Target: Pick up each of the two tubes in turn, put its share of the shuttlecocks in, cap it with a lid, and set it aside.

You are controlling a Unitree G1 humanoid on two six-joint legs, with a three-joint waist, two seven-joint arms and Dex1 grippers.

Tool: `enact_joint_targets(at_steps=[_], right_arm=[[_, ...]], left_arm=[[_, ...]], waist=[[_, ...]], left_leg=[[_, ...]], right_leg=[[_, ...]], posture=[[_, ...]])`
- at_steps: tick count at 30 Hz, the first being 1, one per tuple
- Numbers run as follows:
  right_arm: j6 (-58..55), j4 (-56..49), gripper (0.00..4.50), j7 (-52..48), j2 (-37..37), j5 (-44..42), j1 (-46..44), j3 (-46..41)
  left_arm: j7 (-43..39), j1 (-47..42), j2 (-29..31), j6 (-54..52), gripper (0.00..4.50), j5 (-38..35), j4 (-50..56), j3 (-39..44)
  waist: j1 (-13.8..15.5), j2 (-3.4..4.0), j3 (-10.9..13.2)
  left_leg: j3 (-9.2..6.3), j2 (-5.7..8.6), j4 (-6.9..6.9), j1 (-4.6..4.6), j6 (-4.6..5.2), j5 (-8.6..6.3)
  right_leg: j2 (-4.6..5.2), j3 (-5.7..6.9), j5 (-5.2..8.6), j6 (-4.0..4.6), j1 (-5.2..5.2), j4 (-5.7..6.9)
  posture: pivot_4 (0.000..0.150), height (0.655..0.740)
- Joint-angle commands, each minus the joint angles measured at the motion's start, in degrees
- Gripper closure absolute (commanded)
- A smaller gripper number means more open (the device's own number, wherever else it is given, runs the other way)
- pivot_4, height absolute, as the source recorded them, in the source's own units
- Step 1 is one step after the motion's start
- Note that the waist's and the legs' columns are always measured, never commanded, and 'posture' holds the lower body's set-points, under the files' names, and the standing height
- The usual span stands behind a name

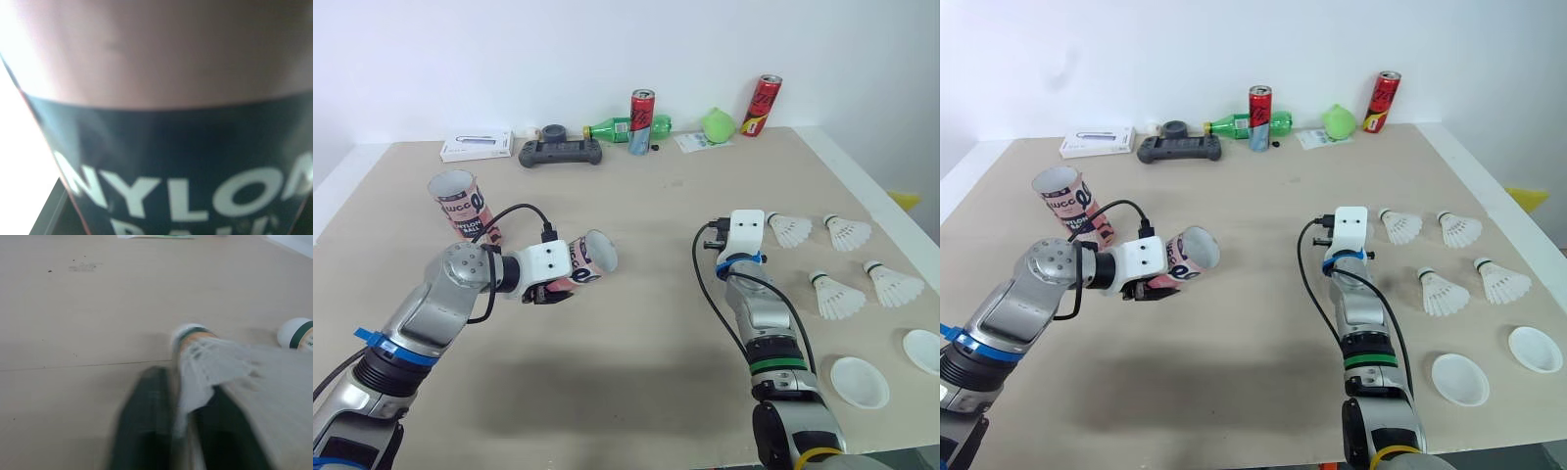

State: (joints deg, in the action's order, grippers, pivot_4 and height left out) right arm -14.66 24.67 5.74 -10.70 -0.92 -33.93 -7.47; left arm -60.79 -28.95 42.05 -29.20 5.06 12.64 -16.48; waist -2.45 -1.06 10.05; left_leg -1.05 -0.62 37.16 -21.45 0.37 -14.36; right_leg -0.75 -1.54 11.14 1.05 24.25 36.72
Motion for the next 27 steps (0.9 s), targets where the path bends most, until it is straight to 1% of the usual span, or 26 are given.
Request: enact_joint_targets(at_steps=[1, 4, 5, 6, 7, 9, 13, 16, 17, 22, 25, 27], right_arm=[[1.3, -4.6, 4.46, -3.1, -0.1, -0.6, 0.3, 1.1], [1.0, -11.8, 4.46, -12.6, -1.8, -2.3, 1.1, 4.6], [0.0, -15.9, 4.46, -18.0, -2.9, -4.7, 1.3, 5.8], [0.8, -22.3, 4.46, -26.1, -6.0, -7.0, 2.0, 8.5], [-0.8, -28.1, 4.46, -32.7, -8.4, -10.4, 2.6, 9.9], [-3.4, -36.1, 4.46, -41.4, -12.7, -15.3, 3.5, 11.6], [-10.8, -46.2, 4.46, -51.6, -20.5, -22.3, 4.3, 13.1], [-14.3, -50.3, 4.46, -55.6, -25.2, -23.5, 3.3, 14.8], [-14.3, -50.5, 4.46, -55.9, -25.8, -22.3, 2.8, 16.0], [-10.4, -46.0, 4.46, -54.0, -23.8, -12.8, -0.7, 23.8], [-10.1, -45.3, 4.46, -54.7, -22.7, -11.4, -1.9, 25.4], [-10.5, -45.4, 3.8, -55.1, -22.1, -11.7, -2.4, 25.2]], left_arm=[[-0.3, 1.5, -0.2, -1.0, 1.69, 0.1, -0.7, -2.3], [-0.2, 1.3, -0.3, -0.9, 1.69, 0.2, -1.0, -2.5], [-0.2, 1.2, -0.4, -0.8, 1.69, 0.2, -1.1, -2.5], [-0.3, 1.1, -0.5, -0.8, 1.69, 0.1, -1.3, -2.5], [-0.3, 1.0, -0.5, -0.7, 1.69, 0.1, -1.5, -2.5], [-0.4, 0.9, -0.6, -0.6, 1.69, 0.1, -1.7, -2.6], [-0.4, 0.7, -0.6, -0.4, 1.69, 0.1, -2.1, -2.7], [-0.3, 0.5, -0.7, -0.4, 1.69, 0.1, -2.6, -2.7], [-0.3, 0.5, -0.8, -0.4, 1.69, 0.1, -2.5, -2.7], [-0.1, 0.2, -1.4, -0.9, 1.69, 0.0, -2.3, -3.1], [-0.1, 0.1, -1.7, -0.9, 1.69, 0.0, -2.2, -3.2], [-0.2, 0.2, -1.7, -0.8, 1.69, 0.0, -2.2, -3.2]], waist=[[0.0, 0.0, 0.0], [0.0, 0.03, 0.0], [0.0, 0.08, 0.0], [0.0, 0.13, 0.1], [0.1, 0.17, 0.1], [0.1, 0.15, 0.1], [0.3, 0.09, 0.1], [0.3, 0.09, 0.1], [0.3, 0.08, 0.1], [0.4, 0.07, 0.1], [0.6, 0.07, 0.1], [0.7, 0.07, 0.1]], left_leg=[[0.0, 0.0, 0.0, 0.0, 0.0, 0.0], [0.0, 0.01, -0.01, 0.0, 0.0, 0.0], [0.0, 0.01, -0.01, 0.01, 0.0, 0.0], [0.0, 0.01, -0.01, 0.0, 0.01, 0.01], [-0.02, 0.03, 0.0, -0.03, 0.03, 0.02], [-0.07, 0.07, -0.01, -0.04, 0.05, 0.02], [-0.17, 0.06, 0.0, 0.0, 0.07, 0.01], [-0.14, 0.04, 0.02, 0.01, 0.07, 0.01], [-0.14, 0.04, 0.02, 0.01, 0.07, 0.01], [-0.16, 0.0, 0.01, 0.03, 0.06, 0.02], [-0.17, 0.01, 0.01, -0.04, 0.05, 0.02], [-0.17, 0.04, 0.01, -0.07, 0.05, 0.02]], right_leg=[[0.0, 0.0, 0.01, 0.01, 0.0, 0.0], [0.0, -0.01, 0.01, 0.01, 0.0, 0.0], [0.0, -0.01, 0.01, 0.01, 0.01, 0.0], [0.0, 0.0, 0.0, 0.0, 0.01, 0.0], [0.01, 0.03, 0.0, -0.01, 0.02, 0.0], [0.01, 0.08, 0.03, -0.05, 0.02, 0.0], [0.02, 0.21, 0.1, -0.05, -0.05, -0.01], [0.08, 0.27, 0.12, -0.01, -0.03, -0.01], [0.08, 0.27, 0.12, -0.01, -0.03, -0.01], [0.08, 0.45, 0.14, 0.02, 0.02, -0.02], [0.1, 0.47, 0.14, 0.03, 0.05, -0.02], [0.13, 0.44, 0.14, 0.03, 0.05, -0.01]], posture=[[0.15, 0.7377], [0.15, 0.7377], [0.15, 0.7377], [0.15, 0.7377], [0.15, 0.7377], [0.15, 0.7377], [0.15, 0.7377], [0.15, 0.7377], [0.15, 0.7377], [0.15, 0.7377], [0.15, 0.7377], [0.15, 0.7377]])
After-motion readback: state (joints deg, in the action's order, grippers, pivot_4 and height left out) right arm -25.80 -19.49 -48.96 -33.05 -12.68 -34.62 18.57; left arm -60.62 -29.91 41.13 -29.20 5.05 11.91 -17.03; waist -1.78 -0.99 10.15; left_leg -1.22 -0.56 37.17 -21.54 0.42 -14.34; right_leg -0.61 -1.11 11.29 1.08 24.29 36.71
